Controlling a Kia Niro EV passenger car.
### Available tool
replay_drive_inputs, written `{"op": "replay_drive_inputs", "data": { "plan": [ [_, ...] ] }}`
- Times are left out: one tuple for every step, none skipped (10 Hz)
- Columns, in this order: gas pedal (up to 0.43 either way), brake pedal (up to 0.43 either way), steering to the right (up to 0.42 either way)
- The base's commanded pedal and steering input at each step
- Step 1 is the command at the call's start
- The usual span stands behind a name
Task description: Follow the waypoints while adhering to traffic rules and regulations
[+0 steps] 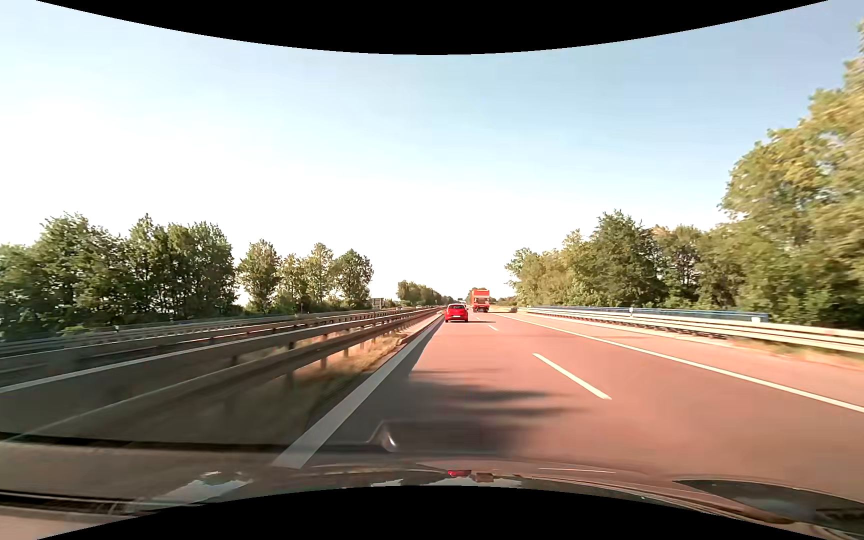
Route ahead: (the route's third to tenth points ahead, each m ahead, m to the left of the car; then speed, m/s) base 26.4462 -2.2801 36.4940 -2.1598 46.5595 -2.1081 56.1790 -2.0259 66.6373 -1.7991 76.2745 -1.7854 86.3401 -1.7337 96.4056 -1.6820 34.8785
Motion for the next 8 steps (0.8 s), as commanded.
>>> {"op": "replay_drive_inputs", "data": {
  "plan": [
    [0.248, 0.006, -0.001],
    [0.248, 0.006, -0.001],
    [0.24, 0.006, -0.001],
    [0.24, 0.006, -0.001],
    [0.24, 0.006, -0.001],
    [0.24, 0.006, -0.001],
    [0.228, 0.006, -0.001],
    [0.228, 0.006, -0.001]
  ]
}}
